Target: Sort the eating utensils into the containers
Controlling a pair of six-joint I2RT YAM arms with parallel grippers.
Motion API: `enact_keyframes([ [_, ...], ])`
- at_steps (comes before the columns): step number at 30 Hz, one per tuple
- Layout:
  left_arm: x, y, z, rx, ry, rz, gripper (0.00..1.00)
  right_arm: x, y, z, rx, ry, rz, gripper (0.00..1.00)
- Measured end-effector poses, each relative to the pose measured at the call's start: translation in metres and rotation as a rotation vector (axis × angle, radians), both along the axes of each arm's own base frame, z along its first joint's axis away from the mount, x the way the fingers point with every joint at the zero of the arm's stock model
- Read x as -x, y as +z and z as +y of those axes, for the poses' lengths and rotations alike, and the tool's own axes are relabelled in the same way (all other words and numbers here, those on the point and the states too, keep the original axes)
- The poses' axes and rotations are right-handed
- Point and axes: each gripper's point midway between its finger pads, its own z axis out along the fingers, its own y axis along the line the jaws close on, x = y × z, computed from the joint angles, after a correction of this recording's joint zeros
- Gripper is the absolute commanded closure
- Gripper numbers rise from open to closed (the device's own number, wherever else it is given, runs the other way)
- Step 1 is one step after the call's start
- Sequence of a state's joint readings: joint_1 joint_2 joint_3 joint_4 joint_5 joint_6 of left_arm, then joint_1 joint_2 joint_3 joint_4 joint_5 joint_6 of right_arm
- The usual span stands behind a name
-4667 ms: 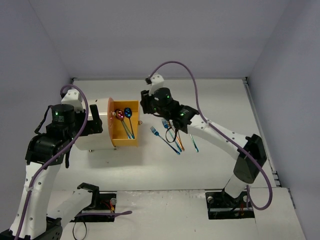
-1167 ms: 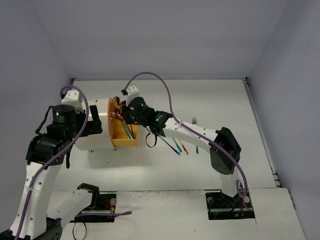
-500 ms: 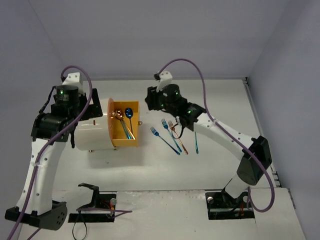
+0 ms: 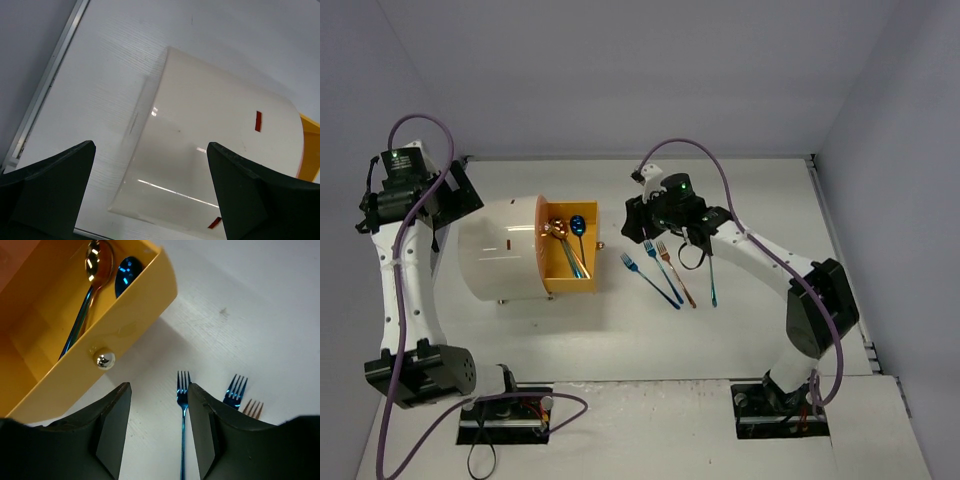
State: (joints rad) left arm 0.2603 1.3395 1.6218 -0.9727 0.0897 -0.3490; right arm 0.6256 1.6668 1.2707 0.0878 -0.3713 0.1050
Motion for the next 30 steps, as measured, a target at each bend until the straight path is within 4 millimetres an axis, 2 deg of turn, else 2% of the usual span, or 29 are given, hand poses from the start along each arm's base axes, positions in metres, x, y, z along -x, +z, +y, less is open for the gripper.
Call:
enact_keyframes([
  [6,-0.012,-0.012,-0.005,0.063,-0.058,0.019,0.07,0.010,-0.039,0.016,0.046,0.214,0.013,0.48],
  [10,-0.015,-0.015,-0.013,0.094,-0.099,0.013,0.07,0.010,-0.052,0.029,0.049,0.324,0.001,0.47],
  [17,-0.019,-0.032,-0.023,0.121,-0.141,0.045,0.07,0.006,-0.041,0.058,-0.002,0.483,-0.066,0.47],
  [24,-0.030,-0.031,-0.038,0.087,-0.192,0.020,0.07,0.008,-0.026,0.094,-0.045,0.588,-0.125,0.47],
  [30,-0.043,-0.031,-0.056,0.063,-0.260,-0.022,0.07,0.018,-0.025,0.119,-0.059,0.639,-0.136,0.47],
])
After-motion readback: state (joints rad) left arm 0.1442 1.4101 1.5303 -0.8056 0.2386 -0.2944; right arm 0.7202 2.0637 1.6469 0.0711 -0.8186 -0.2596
